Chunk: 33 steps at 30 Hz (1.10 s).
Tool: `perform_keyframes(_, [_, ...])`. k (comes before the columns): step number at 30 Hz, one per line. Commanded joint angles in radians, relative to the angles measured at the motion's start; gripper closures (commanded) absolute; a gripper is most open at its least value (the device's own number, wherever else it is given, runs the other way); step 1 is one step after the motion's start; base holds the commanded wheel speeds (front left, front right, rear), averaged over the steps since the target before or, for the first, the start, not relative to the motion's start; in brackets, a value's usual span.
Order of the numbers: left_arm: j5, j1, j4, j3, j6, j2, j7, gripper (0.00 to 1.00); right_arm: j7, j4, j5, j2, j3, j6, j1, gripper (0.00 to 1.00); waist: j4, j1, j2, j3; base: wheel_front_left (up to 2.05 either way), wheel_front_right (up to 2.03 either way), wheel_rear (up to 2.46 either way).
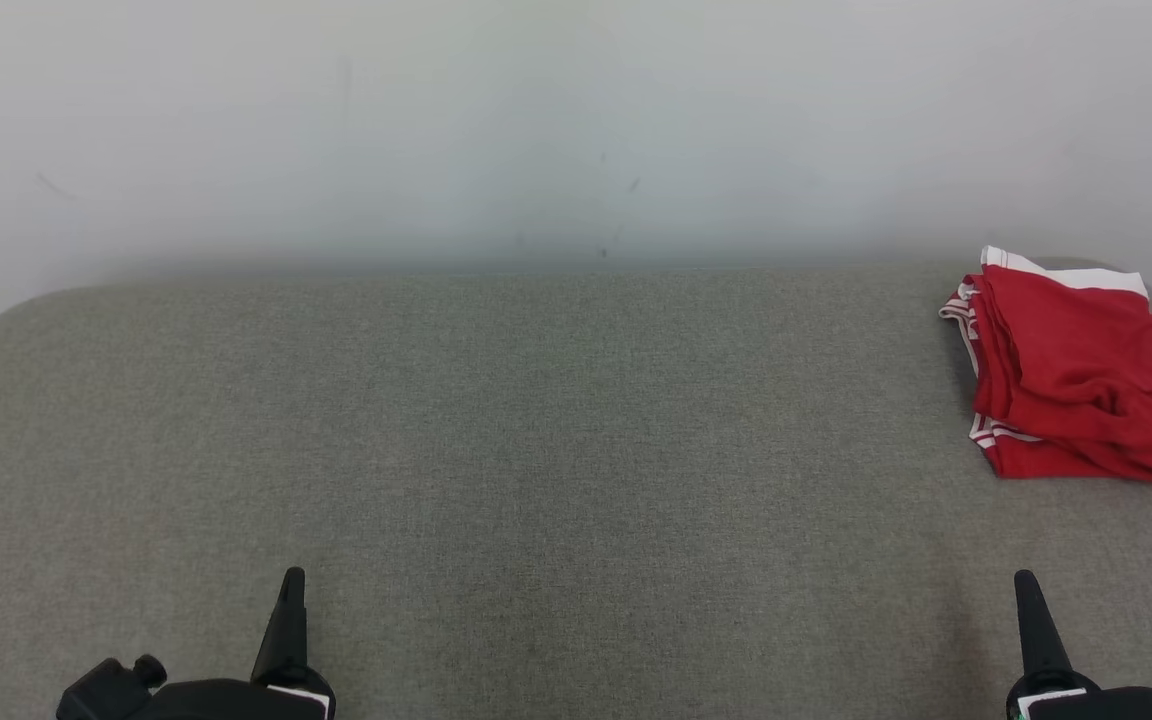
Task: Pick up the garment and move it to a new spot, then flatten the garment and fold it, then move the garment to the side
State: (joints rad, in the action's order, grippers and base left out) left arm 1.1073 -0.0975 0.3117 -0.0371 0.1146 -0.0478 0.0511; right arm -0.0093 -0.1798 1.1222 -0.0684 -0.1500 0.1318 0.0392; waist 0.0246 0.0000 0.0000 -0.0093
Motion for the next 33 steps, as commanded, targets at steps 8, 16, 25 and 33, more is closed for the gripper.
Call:
perform_keyframes(8, [0.105, -0.045, 0.003, -0.005, 0.008, -0.003, -0.02, 1.0, 0.025, 0.009, 0.106, -0.012, -0.016, -0.001, -0.025, 1.0, -0.004, 0.0, 0.0, 0.001, 0.0, 0.0, 0.0])
perform_keyframes(16, [0.185, -0.062, 0.011, -0.008, 0.011, -0.003, -0.038, 1.0, 0.044, 0.009, 0.186, -0.014, -0.026, -0.001, -0.034, 1.0, -0.007, 0.0, 0.0, 0.002, 0.0, 0.0, 0.0])
perform_keyframes(25, [0.265, -0.08, 0.019, -0.01, 0.01, -0.003, -0.055, 1.0, 0.063, 0.01, 0.269, -0.017, -0.036, -0.001, -0.042, 1.0, -0.01, 0.0, 0.0, 0.004, 0.0, 0.0, 0.0])
perform_keyframes(33, [0.325, -0.093, 0.025, -0.012, 0.013, -0.003, -0.068, 1.0, 0.078, 0.01, 0.33, -0.02, -0.043, -0.001, -0.047, 1.0, -0.013, 0.0, 0.0, 0.005, 0.0, 0.0, 0.0])
